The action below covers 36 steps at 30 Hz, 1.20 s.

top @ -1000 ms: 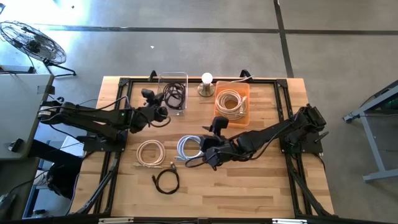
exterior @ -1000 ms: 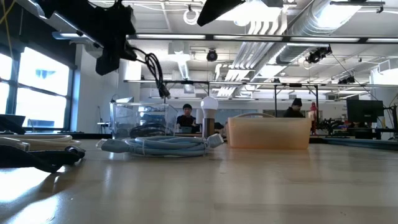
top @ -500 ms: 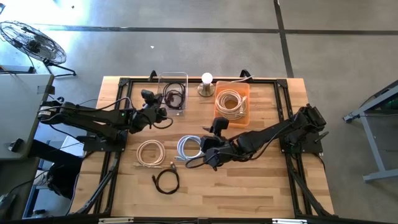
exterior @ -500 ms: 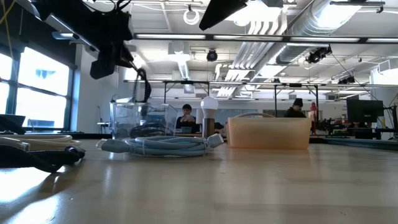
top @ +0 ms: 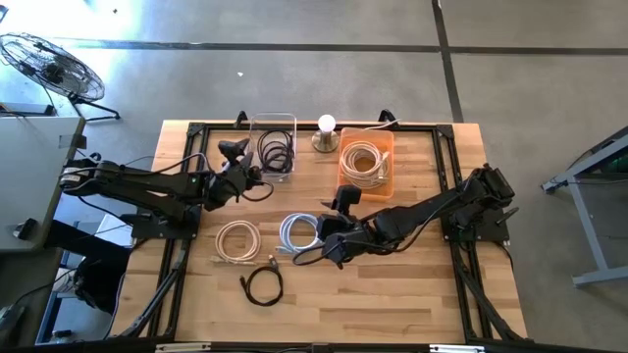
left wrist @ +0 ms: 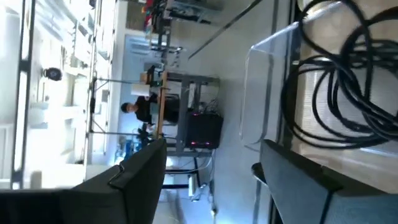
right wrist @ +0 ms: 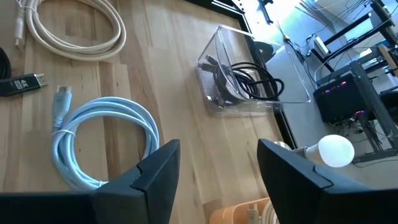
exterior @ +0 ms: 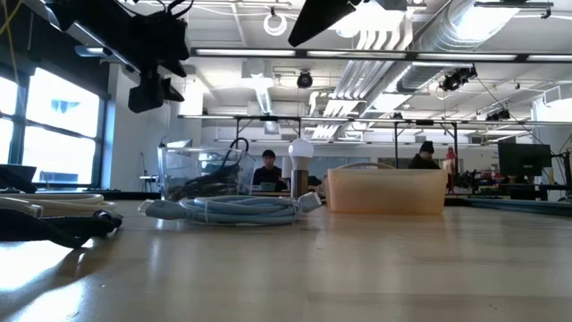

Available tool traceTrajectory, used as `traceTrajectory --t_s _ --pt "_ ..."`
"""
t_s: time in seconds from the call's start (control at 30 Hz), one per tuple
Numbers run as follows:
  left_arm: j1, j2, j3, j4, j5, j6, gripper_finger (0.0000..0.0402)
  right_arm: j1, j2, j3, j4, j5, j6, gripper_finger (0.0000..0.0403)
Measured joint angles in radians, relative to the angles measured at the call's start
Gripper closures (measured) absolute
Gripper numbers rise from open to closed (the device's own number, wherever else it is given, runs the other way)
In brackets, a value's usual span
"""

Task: Pick & Place USB Port
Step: Put the light brown charger cable into the orange bin

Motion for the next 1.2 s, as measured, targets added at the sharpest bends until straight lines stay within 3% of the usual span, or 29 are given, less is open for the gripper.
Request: traceTrajectory --t_s 0.17,0.33,0.47,0.67,0.77,1.2 --pt "-0.055 -0.031 0.000 -0.066 0.107 0.028 0.0149 0.000 0.000 0.000 -0.026 -0.006 0.024 0.0196" --pt "-0.168 -0.100 0.000 -0.202 0.215 -0.067 0.0149 0.000 0.000 0.000 -0.063 -0.019 0.063 0.0196" --pt "-0.250 -0.180 0.019 -0.396 0.356 -0.277 0.0150 0.000 0.000 0.001 -0.066 -0.037 0.074 0.0197" --pt "-0.276 -0.225 0.126 -0.815 0.672 -0.690 0.0150 0.000 0.000 0.001 -0.062 -0.037 0.078 0.0197" --pt "-0.275 -0.221 0.146 -0.937 0.779 -0.766 0.0150 0.000 0.000 0.001 -0.061 -0.037 0.079 0.0196" --pt "-0.275 -0.070 0.147 -0.960 1.028 -0.916 0.0150 0.000 0.000 0.001 -0.044 -0.038 0.085 0.0196"
